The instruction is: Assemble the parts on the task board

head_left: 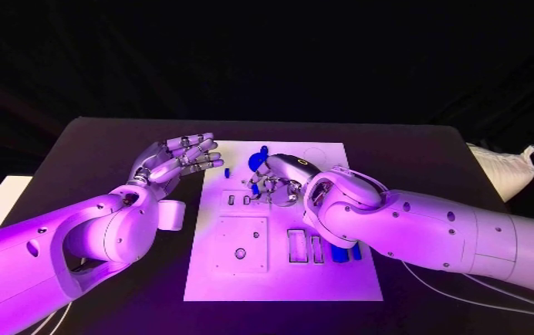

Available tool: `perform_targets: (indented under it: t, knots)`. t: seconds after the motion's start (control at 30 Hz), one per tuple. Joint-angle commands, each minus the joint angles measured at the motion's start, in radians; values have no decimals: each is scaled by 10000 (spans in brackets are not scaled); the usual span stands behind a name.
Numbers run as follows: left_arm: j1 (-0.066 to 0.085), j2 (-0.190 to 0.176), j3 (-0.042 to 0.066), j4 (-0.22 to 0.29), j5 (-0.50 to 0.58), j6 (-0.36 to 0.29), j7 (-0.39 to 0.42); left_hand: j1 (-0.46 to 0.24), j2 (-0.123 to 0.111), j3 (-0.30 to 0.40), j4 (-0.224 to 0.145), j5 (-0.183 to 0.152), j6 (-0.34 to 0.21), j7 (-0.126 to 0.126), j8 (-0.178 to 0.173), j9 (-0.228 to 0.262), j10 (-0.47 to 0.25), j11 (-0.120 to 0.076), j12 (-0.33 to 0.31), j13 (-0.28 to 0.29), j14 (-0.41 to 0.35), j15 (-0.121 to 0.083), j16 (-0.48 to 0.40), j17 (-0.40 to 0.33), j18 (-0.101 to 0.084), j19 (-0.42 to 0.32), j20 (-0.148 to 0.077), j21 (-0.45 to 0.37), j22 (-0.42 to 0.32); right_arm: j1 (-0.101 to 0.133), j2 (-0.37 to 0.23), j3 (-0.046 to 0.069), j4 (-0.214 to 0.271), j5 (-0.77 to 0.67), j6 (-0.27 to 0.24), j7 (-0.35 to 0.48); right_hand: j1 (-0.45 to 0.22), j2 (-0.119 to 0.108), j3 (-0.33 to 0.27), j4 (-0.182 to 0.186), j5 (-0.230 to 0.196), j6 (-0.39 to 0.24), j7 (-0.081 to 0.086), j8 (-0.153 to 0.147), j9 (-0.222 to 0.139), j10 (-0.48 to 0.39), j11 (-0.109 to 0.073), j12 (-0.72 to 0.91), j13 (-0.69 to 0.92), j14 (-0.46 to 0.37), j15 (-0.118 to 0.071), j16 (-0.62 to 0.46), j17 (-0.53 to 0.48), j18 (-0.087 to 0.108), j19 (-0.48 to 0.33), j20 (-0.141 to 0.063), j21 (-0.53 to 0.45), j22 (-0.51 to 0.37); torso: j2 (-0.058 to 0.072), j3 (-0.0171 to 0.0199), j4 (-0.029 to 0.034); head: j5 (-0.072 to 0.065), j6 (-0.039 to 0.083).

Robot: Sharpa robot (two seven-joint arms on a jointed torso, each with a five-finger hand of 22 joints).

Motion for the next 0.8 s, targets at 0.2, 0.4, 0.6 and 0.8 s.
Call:
perform_targets:
  t: [0.2, 0.4, 0.6, 0.8]
  knots:
    - [6, 8, 7, 8, 59, 208, 83, 12, 92, 24, -64, -28, 65, 306, -36, -9, 30, 14, -66, 11, 68, -18, -54, -12, 96, 67, 34, 24, -9, -163, 100, -4, 10, -693, 414, -590, -47, 92, 110, -20, 119, 149, -105, 37, 33, -87, -20, -71, -12, 679, -82, -26, 874, 18, 310, -65, -50, 1707, 7, 14, -26, 54, -85]
    - [6, 7, 7, 8, 62, 222, 75, 12, 92, 24, -64, -28, 65, 306, -36, -9, 30, 14, -66, 11, 68, -18, -54, -12, 96, 67, 34, 24, -9, -196, 117, -7, -3, -594, 457, -696, -115, 78, 119, -9, 121, 147, -102, 28, 34, -77, -17, -88, -24, 679, -79, -33, 867, 19, 308, -65, -53, 1703, 7, 19, -15, 72, -104]
    - [6, 15, 7, -5, 64, 228, 67, 12, 92, 24, -64, -28, 65, 306, -36, -9, 30, 14, -66, 11, 68, -18, -54, -12, 96, 67, 34, 24, -9, -207, 130, -9, -60, -598, 447, -819, -181, 40, 120, -7, 131, 142, -101, 17, 36, -76, -17, -124, -46, 677, -78, -45, 852, 21, 301, -64, -59, 1693, 7, 11, -4, 71, -91]
    - [6, 14, 7, -1, 65, 225, 52, 12, 92, 24, -64, -28, 65, 306, -36, -9, 30, 14, -66, 11, 68, -18, -54, -12, 96, 67, 34, 24, -9, -209, 152, -10, -141, -559, 473, -826, -389, -30, 115, 47, -47, 84, -81, -39, 28, -102, -2, -282, -145, 679, -67, -51, 854, 26, 287, -57, -72, 1674, 20, 13, -19, 107, -91]
